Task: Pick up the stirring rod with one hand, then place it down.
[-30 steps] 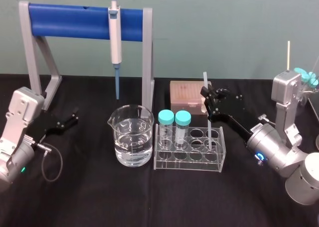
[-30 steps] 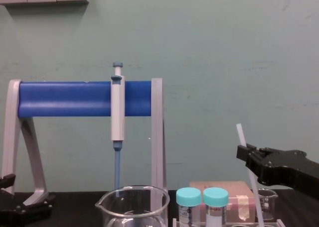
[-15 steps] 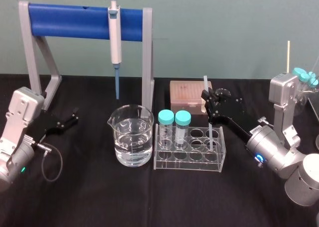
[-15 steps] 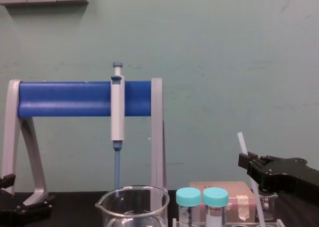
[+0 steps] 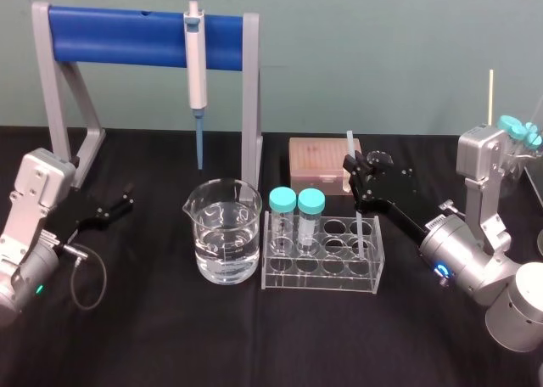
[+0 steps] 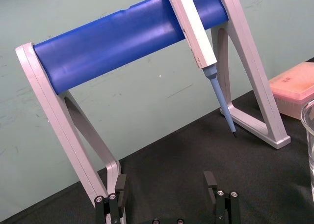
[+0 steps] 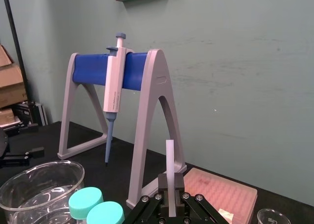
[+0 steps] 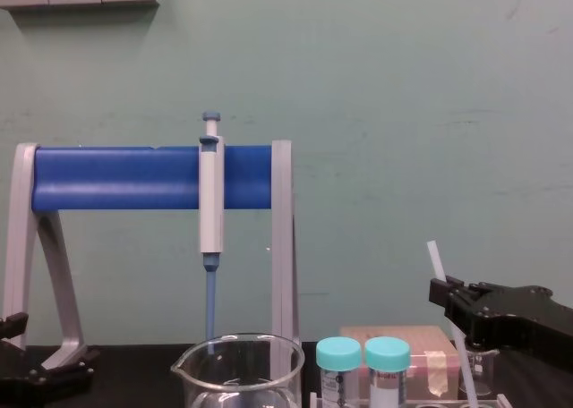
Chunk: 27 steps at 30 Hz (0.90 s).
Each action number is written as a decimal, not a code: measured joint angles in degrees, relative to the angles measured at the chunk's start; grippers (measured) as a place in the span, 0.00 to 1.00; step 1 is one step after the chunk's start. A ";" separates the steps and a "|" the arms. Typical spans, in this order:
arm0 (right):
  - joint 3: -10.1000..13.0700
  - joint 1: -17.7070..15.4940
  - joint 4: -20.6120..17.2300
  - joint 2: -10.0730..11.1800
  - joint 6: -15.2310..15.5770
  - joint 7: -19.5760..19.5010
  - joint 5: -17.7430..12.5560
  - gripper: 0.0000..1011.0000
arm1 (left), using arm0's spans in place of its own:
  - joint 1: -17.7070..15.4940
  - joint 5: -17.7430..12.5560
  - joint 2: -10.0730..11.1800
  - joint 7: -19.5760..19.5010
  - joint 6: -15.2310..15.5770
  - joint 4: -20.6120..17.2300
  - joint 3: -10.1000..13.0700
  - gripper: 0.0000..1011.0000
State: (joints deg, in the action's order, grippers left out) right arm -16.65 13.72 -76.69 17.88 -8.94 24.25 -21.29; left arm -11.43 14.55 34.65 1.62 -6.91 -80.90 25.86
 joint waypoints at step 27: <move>0.00 0.00 -0.02 0.00 -0.11 0.08 -0.22 0.78 | 0.00 0.00 0.00 0.00 0.00 0.00 0.00 0.99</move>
State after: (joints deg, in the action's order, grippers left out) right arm -16.65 13.72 -76.71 17.88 -9.05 24.33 -21.51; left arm -11.43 14.55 34.64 1.62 -6.91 -80.90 25.86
